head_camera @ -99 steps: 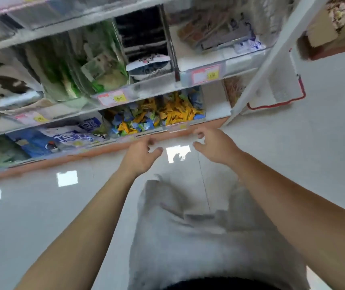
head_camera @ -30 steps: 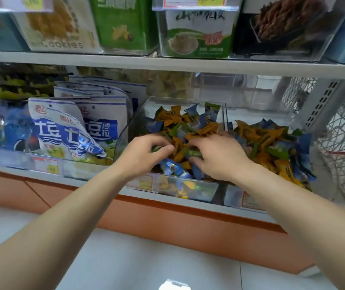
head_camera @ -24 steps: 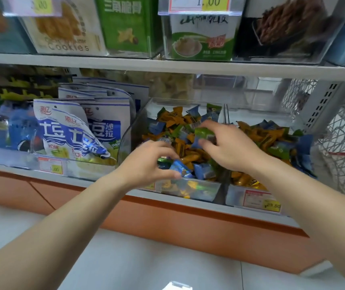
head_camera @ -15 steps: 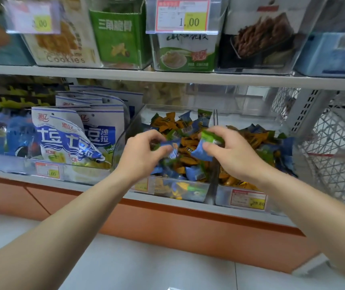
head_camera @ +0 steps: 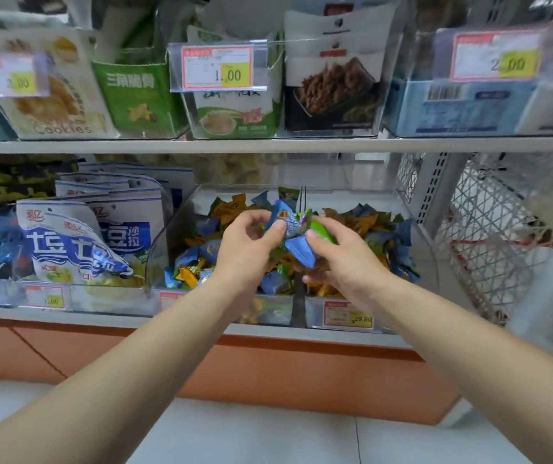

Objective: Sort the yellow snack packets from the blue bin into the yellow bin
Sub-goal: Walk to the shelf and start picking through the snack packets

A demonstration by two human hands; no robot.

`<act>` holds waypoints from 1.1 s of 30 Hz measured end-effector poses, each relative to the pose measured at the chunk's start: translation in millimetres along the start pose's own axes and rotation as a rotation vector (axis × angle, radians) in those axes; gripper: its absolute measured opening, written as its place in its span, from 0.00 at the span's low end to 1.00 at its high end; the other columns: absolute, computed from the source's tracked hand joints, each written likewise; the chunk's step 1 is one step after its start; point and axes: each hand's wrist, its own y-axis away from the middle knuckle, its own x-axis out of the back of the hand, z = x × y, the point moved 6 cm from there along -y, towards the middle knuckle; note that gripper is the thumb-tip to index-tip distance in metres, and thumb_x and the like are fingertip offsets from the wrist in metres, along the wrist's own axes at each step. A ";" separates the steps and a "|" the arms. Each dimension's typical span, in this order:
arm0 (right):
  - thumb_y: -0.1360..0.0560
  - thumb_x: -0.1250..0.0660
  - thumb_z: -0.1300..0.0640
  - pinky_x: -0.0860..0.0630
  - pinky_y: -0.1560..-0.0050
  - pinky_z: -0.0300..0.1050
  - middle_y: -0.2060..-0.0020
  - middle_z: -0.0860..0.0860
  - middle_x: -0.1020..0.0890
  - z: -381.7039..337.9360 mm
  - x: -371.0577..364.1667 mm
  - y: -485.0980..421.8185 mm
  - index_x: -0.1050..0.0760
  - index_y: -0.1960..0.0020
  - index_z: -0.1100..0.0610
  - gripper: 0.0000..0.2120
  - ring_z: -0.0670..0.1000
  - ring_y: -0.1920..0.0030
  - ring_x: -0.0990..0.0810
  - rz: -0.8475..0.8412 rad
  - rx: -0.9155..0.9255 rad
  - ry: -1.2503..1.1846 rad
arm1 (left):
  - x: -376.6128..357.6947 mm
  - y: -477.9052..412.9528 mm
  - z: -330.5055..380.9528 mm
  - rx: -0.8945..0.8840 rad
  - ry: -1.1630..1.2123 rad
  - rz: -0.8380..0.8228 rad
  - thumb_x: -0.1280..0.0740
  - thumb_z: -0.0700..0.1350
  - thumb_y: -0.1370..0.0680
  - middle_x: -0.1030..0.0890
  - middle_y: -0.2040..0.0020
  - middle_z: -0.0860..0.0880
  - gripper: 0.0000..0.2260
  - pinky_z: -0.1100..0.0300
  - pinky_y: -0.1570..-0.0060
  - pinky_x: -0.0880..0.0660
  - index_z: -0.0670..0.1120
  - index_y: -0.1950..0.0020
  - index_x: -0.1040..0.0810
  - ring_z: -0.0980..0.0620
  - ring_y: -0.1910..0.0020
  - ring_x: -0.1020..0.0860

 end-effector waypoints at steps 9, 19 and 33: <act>0.22 0.33 0.49 0.18 0.62 0.50 0.47 0.52 0.16 -10.2 19.5 5.3 0.21 0.41 0.46 0.10 0.54 0.52 0.14 0.047 0.073 -0.103 | -32.7 8.4 3.8 -0.036 0.026 -0.011 0.29 0.43 0.22 0.13 0.56 0.46 0.06 0.56 0.52 0.19 0.45 0.45 0.20 0.48 0.53 0.15; 0.21 0.33 0.49 0.27 0.47 0.43 0.43 0.47 0.19 -27.2 92.0 -27.3 0.23 0.39 0.47 0.11 0.48 0.43 0.22 0.375 0.361 0.885 | 17.5 -14.5 -4.2 -0.306 -0.924 -0.073 0.30 0.51 0.23 0.17 0.47 0.57 0.09 0.58 0.49 0.23 0.53 0.43 0.18 0.58 0.48 0.21; 0.22 0.36 0.43 0.25 0.41 0.46 0.40 0.41 0.20 -20.9 -20.6 -36.5 0.24 0.35 0.45 0.18 0.43 0.41 0.23 -0.106 0.396 1.104 | 38.9 -26.1 -27.2 -0.275 -1.010 -0.222 0.27 0.58 0.27 0.18 0.49 0.56 0.14 0.60 0.52 0.23 0.52 0.45 0.16 0.58 0.51 0.21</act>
